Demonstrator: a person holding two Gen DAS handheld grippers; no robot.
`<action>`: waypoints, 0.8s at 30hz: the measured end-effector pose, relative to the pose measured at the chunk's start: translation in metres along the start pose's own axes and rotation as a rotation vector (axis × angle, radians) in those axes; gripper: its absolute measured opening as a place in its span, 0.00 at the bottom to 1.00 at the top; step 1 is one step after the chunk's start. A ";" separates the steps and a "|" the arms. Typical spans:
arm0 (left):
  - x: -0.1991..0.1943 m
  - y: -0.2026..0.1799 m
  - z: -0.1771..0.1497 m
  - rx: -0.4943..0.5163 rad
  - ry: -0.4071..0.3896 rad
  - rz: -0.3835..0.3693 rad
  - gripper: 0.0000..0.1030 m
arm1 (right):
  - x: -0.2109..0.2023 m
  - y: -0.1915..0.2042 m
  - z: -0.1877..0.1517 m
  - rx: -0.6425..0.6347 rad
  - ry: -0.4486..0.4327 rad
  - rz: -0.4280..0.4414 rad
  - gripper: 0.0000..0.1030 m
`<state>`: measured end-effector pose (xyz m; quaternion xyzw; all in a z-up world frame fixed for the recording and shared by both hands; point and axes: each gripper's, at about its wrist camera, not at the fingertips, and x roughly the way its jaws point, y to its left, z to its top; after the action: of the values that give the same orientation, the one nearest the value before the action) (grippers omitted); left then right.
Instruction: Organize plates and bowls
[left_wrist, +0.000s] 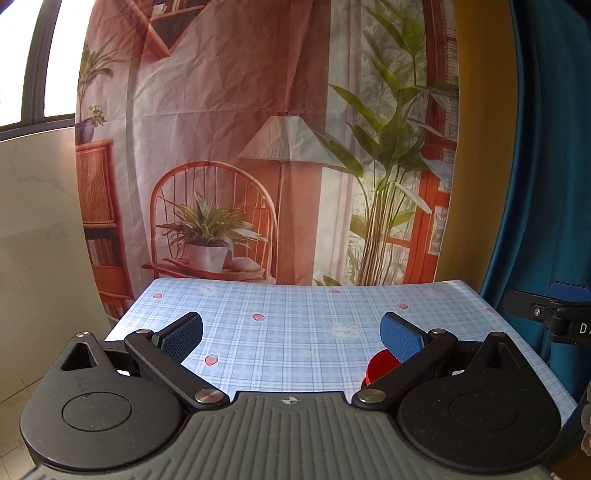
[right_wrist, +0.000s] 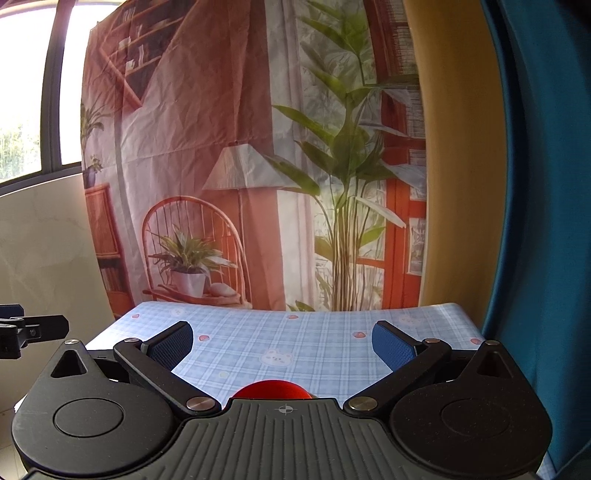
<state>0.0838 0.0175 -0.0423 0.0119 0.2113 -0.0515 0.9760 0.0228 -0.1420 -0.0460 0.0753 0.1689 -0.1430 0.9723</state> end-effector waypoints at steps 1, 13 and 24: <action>-0.002 0.000 0.000 0.001 -0.001 0.002 1.00 | -0.001 0.002 0.001 -0.002 -0.001 -0.001 1.00; -0.012 0.002 0.003 0.005 -0.011 0.030 1.00 | -0.014 0.000 0.005 0.012 -0.017 -0.012 1.00; -0.014 0.004 0.003 0.005 -0.006 0.041 1.00 | -0.015 -0.005 0.005 0.030 -0.012 -0.014 1.00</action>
<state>0.0730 0.0227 -0.0342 0.0184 0.2081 -0.0321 0.9774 0.0091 -0.1434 -0.0366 0.0880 0.1616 -0.1526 0.9710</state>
